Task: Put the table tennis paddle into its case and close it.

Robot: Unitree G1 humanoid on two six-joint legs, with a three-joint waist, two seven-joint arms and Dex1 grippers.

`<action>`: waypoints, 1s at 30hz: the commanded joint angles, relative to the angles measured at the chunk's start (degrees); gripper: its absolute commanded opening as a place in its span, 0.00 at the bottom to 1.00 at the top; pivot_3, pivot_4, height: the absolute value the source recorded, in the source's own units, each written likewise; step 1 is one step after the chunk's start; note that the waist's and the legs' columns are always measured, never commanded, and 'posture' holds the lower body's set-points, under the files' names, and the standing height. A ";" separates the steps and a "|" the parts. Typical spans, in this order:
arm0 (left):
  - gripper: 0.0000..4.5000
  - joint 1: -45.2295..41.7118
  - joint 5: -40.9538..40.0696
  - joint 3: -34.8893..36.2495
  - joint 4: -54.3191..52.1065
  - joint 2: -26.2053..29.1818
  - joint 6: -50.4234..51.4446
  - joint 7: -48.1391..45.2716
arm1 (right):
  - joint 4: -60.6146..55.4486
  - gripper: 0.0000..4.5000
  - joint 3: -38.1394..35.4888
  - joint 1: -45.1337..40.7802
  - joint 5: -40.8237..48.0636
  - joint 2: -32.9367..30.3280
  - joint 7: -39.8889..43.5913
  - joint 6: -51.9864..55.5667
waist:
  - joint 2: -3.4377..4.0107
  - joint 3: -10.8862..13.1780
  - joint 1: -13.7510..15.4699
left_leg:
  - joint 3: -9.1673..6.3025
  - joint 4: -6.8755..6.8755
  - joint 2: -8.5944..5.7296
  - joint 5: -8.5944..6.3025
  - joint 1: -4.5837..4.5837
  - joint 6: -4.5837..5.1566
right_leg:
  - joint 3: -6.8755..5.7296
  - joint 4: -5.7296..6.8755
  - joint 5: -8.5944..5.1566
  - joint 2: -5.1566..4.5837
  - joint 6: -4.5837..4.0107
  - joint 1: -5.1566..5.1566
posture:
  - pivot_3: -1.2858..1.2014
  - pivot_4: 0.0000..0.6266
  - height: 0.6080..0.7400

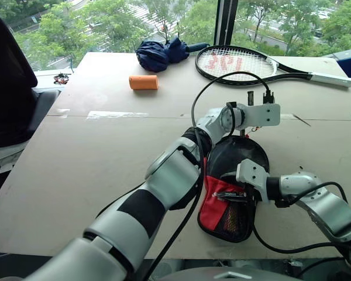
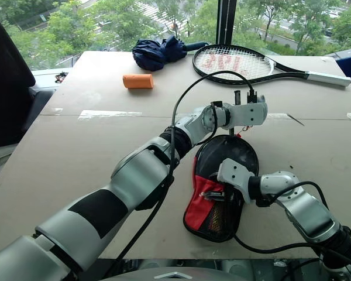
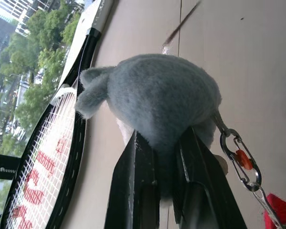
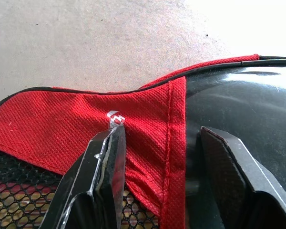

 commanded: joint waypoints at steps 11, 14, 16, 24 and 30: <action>0.01 7.27 -12.36 4.96 -3.76 -10.60 -8.23 -38.07 | 3.01 0.54 3.61 3.76 -2.50 -0.50 -0.58 3.23 | 0.15 -0.09 -0.08 | -0.02 -0.01 -0.01 0.00 0.01 0.00 | -0.05 -0.02 0.00 0.00 0.00 0.02 | 0.52 0.24 1.00; 0.01 7.66 -14.98 6.11 -4.51 -11.12 -6.71 -42.47 | 3.18 0.54 3.61 3.79 -2.49 -0.36 -0.57 3.13 | 0.18 -0.11 -0.10 | -0.03 -0.01 -0.01 0.00 0.01 0.00 | -0.07 -0.04 0.00 0.00 0.00 0.02 | 0.52 0.24 1.00; 0.01 7.45 -15.42 6.21 -4.86 -11.04 -6.29 -42.24 | 3.36 0.54 3.59 3.63 -2.48 -0.22 -0.47 3.05 | 0.21 -0.13 -0.10 | -0.04 -0.01 -0.01 0.00 0.01 0.00 | -0.06 -0.04 0.00 0.00 0.00 0.02 | 0.52 0.24 1.00; 0.35 5.05 -15.83 7.62 -4.84 -7.30 -3.60 -35.19 | 4.79 0.54 2.82 3.19 -2.72 -0.03 0.01 1.36 | 0.23 -0.13 -0.15 | -0.04 0.00 -0.01 0.00 0.01 0.01 | -0.06 -0.02 0.00 0.03 0.00 0.02 | 0.52 0.24 1.00; 0.43 1.83 -25.87 15.75 -7.91 -2.15 -0.33 -46.52 | 5.33 0.54 -0.65 4.62 -1.25 -0.36 0.64 -2.97 | 0.23 -0.14 -0.15 | -0.04 0.02 0.00 0.00 0.02 0.00 | -0.06 -0.01 0.00 0.03 0.00 0.02 | 0.52 0.24 1.00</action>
